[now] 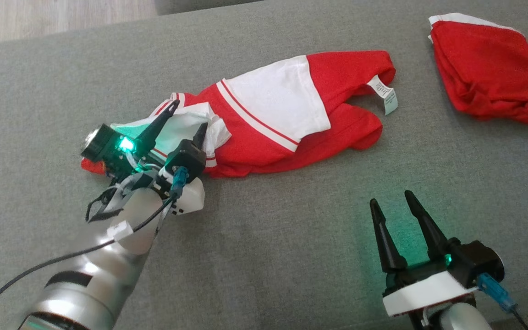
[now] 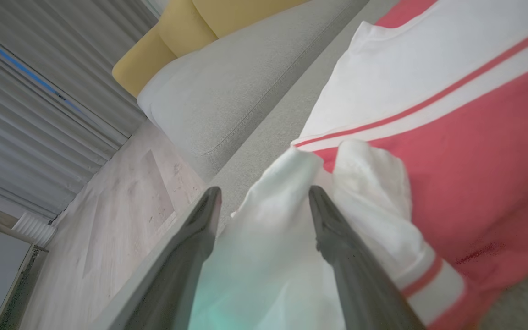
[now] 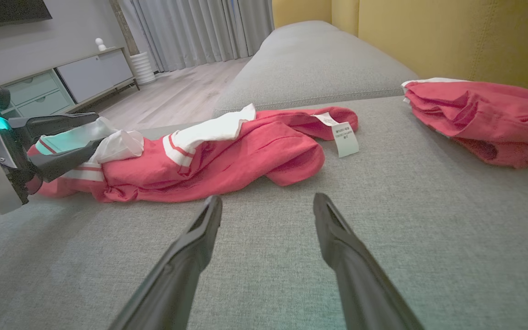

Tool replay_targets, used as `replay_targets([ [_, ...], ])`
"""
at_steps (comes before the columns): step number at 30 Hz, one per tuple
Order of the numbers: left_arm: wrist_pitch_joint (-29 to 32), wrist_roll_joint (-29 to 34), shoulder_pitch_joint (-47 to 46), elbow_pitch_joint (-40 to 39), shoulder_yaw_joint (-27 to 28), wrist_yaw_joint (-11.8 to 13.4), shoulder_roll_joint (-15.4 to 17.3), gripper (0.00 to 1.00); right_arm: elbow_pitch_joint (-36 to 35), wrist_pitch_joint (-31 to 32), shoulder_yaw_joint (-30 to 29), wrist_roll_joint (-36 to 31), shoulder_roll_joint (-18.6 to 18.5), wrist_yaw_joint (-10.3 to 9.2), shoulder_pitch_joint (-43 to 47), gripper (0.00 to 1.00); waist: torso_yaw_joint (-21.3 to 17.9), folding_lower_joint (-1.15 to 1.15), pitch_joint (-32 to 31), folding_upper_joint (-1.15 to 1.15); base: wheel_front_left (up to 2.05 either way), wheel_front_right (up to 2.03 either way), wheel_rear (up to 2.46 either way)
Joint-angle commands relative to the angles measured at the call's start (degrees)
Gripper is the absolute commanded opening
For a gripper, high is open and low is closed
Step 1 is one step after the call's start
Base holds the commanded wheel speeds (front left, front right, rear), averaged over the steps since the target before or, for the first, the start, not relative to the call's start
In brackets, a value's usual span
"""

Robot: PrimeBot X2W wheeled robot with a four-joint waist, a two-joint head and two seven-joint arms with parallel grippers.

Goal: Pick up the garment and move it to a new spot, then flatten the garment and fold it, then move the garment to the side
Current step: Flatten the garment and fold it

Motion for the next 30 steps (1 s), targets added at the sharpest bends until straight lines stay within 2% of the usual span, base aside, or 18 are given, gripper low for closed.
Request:
replay_targets([
  [1,-0.61,0.09,-2.93,-0.77,0.76,-0.32,0.98,1.00,-1.87,-0.62,1.46,-0.40,-0.61,-0.11,-1.86,1.00,0.02,-0.01,0.31,0.00,0.00,0.00,0.00],
  [7,-0.65,-0.06,-3.68,-1.57,-1.06,-0.52,0.54,1.00,-1.74,-0.62,1.17,-0.43,-0.53,-0.11,-2.31,1.00,0.24,-0.01,0.94,0.00,0.00,0.00,0.00],
  [8,-0.65,-0.13,-3.66,-1.82,-1.30,-0.43,0.52,0.97,-1.69,-0.62,1.13,-0.44,-0.51,-0.11,-2.35,1.00,0.29,-0.01,0.95,0.00,0.00,0.00,0.00],
  [9,-0.65,-0.20,-3.60,-2.07,-1.50,-0.24,0.55,0.51,-1.64,-0.62,1.10,-0.46,-0.50,-0.11,-2.39,1.00,0.35,-0.01,0.94,0.00,0.00,0.00,0.00],
  [11,-0.65,-0.59,-3.27,-2.79,-1.70,0.23,0.62,0.00,-1.57,-0.62,1.03,-0.49,-0.47,-0.11,-2.43,1.00,0.48,-0.01,0.86,0.00,0.00,0.00,0.00],
  [20,-0.66,-3.56,-0.33,-12.54,-1.09,2.69,2.70,0.00,-1.61,-0.62,0.00,-0.68,-0.40,-0.11,-2.38,1.00,2.33,-0.01,1.12,0.00,0.00,0.00,0.00],
  [24,-0.66,-5.43,1.28,-21.33,0.49,3.77,6.73,0.00,-0.75,-0.62,-1.65,-0.70,-0.33,-0.11,-3.36,1.00,4.12,-0.01,1.98,0.00,0.00,0.00,0.00],
  [30,-0.66,-7.22,3.11,-31.96,2.78,3.98,13.47,0.00,3.43,-0.62,-7.26,-1.16,-0.14,-0.11,-6.78,1.00,6.58,-0.01,3.48,0.00,0.00,0.00,0.00],
])
